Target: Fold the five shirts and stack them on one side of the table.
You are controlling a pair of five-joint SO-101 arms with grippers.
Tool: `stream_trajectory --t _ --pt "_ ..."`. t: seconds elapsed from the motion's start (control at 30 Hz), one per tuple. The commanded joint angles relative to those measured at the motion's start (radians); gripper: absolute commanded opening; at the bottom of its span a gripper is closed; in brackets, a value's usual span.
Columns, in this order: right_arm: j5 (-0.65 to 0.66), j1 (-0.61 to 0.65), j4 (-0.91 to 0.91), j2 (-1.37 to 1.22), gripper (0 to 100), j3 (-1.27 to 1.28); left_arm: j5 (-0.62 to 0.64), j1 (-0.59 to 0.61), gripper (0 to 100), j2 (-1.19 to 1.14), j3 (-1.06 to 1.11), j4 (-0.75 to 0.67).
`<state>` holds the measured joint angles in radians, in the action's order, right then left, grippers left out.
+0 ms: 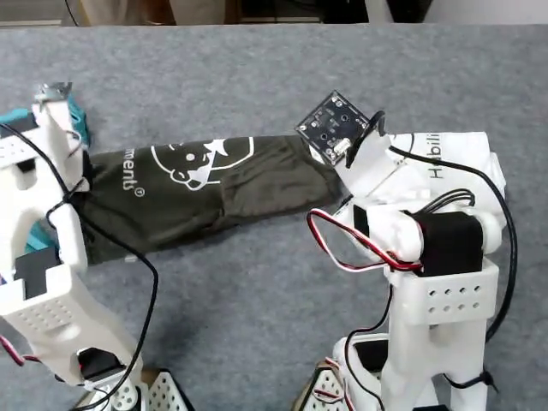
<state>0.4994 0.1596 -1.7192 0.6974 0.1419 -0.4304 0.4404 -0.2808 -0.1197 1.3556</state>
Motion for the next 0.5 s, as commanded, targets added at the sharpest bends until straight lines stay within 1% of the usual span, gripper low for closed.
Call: stream_trajectory --t 0.0,0.13,0.3,0.4,0.47 --pt "0.011 -0.015 0.017 0.015 0.3 -0.007 0.002 -0.046 2 0.015 -0.166 0.123" --pt "0.011 -0.016 0.017 0.015 0.3 -0.007 0.003 -0.144 2 0.015 -0.241 0.224" --pt "0.011 -0.016 0.017 0.019 0.3 -0.007 0.080 -0.245 2 0.015 -0.290 0.244" --pt "0.011 -0.018 0.017 0.019 0.3 -0.007 0.109 -0.269 2 0.007 -0.304 0.241" --pt "0.011 -0.018 0.017 0.019 0.3 -0.007 0.114 -0.249 2 0.004 -0.299 0.239"
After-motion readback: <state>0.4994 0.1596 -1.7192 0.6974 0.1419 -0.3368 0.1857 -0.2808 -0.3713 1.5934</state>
